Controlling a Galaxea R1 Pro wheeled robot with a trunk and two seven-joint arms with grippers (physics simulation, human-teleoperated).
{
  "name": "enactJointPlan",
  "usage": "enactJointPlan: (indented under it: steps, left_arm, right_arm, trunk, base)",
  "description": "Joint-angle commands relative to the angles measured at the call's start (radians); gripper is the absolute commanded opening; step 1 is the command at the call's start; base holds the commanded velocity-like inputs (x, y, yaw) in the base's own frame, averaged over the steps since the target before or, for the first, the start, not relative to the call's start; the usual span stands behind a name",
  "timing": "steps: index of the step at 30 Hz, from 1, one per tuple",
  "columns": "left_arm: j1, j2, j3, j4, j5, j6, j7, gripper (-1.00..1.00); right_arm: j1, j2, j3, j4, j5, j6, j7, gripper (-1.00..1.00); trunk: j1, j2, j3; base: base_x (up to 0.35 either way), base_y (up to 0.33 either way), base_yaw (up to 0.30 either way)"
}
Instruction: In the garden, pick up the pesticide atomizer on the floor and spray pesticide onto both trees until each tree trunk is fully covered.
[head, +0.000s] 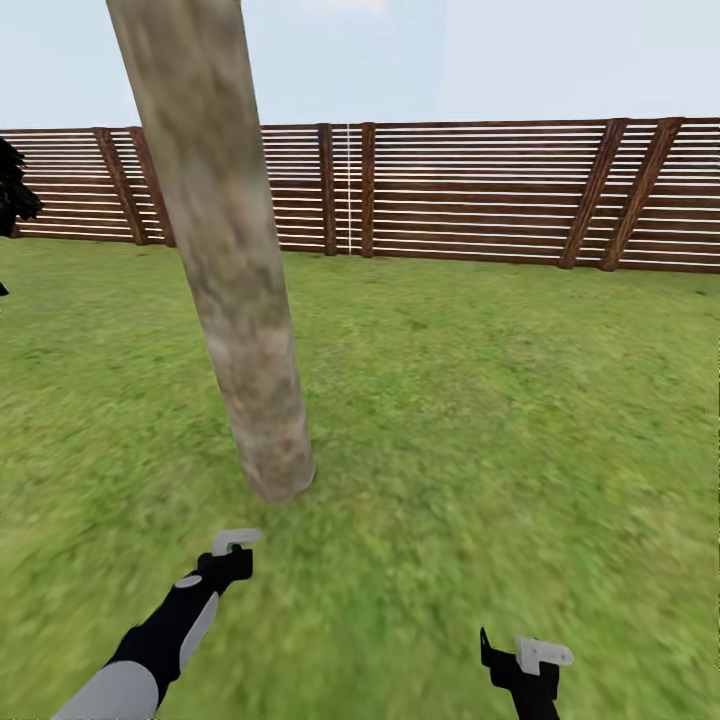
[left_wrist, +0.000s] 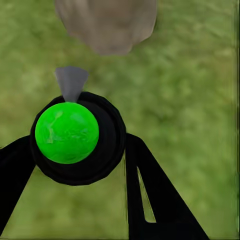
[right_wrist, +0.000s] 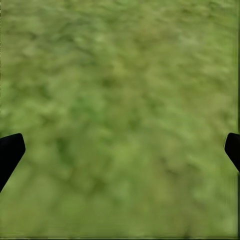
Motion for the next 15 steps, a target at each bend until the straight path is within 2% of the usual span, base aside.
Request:
enactJointPlan:
  steps: [1,3,4,5,7,9,11,15]
  left_arm:
    - [0.000,-0.003,0.000,-0.005,-0.001,0.000,0.001,-1.00]
    - [0.000,-0.014,-0.004,-0.010,0.000,0.000,0.001,-1.00]
    - [-0.001,-0.049,-0.037,-0.014,-0.006,0.000,0.002,-1.00]
    - [-0.002,-0.065,-0.052,-0.020,-0.009,0.001,0.002,-1.00]
    - [-0.009,-0.075,-0.064,-0.035,-0.011,0.006,0.003,-1.00]
    - [-0.014,-0.065,-0.063,-0.040,-0.012,0.013,0.005,-1.00]
    - [-0.015,-0.033,-0.061,-0.042,-0.010,0.015,0.008,-1.00]
    - [-0.012,-0.012,-0.059,-0.041,-0.009,0.015,0.014,-1.00]
  right_arm:
    - [0.000,0.000,0.000,0.000,0.000,0.000,0.000,1.00]
    - [0.000,0.000,0.000,0.000,0.000,0.000,0.000,1.00]
    - [0.000,0.000,0.000,0.000,0.000,0.000,0.000,1.00]
    - [0.000,0.000,0.000,0.000,0.000,0.000,0.000,1.00]
    - [0.000,0.000,0.000,0.000,-0.001,0.000,-0.001,1.00]
    - [0.000,0.000,0.000,0.000,-0.001,0.000,-0.002,1.00]
    - [0.000,0.000,0.000,0.000,-0.001,0.000,-0.002,1.00]
    - [0.000,0.000,0.000,-0.001,-0.001,0.000,-0.002,1.00]
  trunk:
    - [0.000,0.000,0.000]
    - [0.000,0.000,0.000]
    - [0.000,0.000,0.000]
    - [0.000,0.000,0.000]
    - [0.000,0.000,0.000]
    - [0.000,0.000,0.000]
    - [0.000,0.000,0.000]
    - [0.000,0.000,0.000]
  base:
    - [-0.086,0.000,0.000]
    - [-0.033,0.000,0.000]
    - [-0.006,0.000,0.000]
    - [-0.003,0.000,0.000]
    - [-0.001,0.000,0.000]
    - [0.000,0.000,0.000]
    - [0.000,0.000,0.000]
    - [0.000,0.000,0.000]
